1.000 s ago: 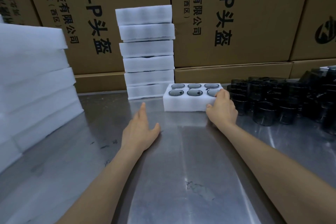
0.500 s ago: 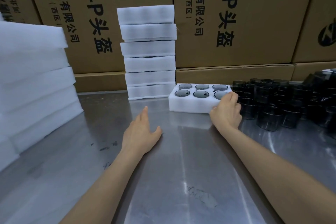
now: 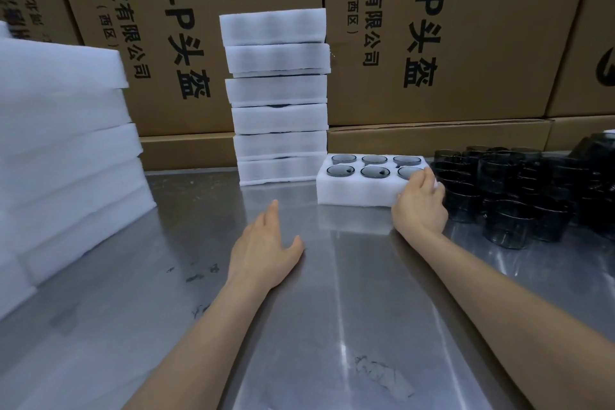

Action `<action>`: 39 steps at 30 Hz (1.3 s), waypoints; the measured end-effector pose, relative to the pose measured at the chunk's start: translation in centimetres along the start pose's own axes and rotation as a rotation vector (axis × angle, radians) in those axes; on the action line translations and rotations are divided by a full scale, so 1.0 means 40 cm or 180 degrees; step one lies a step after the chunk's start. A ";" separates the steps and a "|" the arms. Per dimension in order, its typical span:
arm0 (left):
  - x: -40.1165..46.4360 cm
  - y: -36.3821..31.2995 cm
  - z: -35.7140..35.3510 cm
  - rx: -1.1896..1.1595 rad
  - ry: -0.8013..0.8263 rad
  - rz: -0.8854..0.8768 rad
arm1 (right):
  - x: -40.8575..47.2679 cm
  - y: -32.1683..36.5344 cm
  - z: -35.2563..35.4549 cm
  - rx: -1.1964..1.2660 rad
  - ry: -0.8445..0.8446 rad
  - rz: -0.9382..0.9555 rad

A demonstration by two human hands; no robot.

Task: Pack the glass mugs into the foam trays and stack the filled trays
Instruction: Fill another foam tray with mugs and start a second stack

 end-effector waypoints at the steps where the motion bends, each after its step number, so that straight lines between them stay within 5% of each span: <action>1: 0.000 0.000 0.000 0.0005 0.0004 0.0002 | 0.002 0.001 -0.002 -0.0054 -0.0066 -0.0004; 8: 0.000 0.000 -0.001 0.0016 0.0027 -0.0002 | 0.005 0.011 -0.008 -0.0198 -0.0393 0.0091; 12: 0.001 -0.001 -0.001 0.0021 0.0018 0.0010 | -0.001 0.017 0.006 -0.0348 -0.0661 0.0670; 16: 0.001 -0.003 -0.002 -0.0003 0.0017 0.0011 | -0.007 0.037 0.002 -0.0043 -0.0171 0.1144; 39: 0.002 0.001 -0.010 -0.0026 -0.0070 -0.0074 | 0.098 0.020 -0.068 0.0275 -0.0157 0.0878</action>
Point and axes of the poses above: each hand's wrist, its own x-axis towards the middle knuckle, its own z-axis out of the back of the hand, y = z × x, the point moved 1 cm from there along x, towards the middle knuckle, and after that the axes turned 13 degrees about -y, right-handed, at the moved point
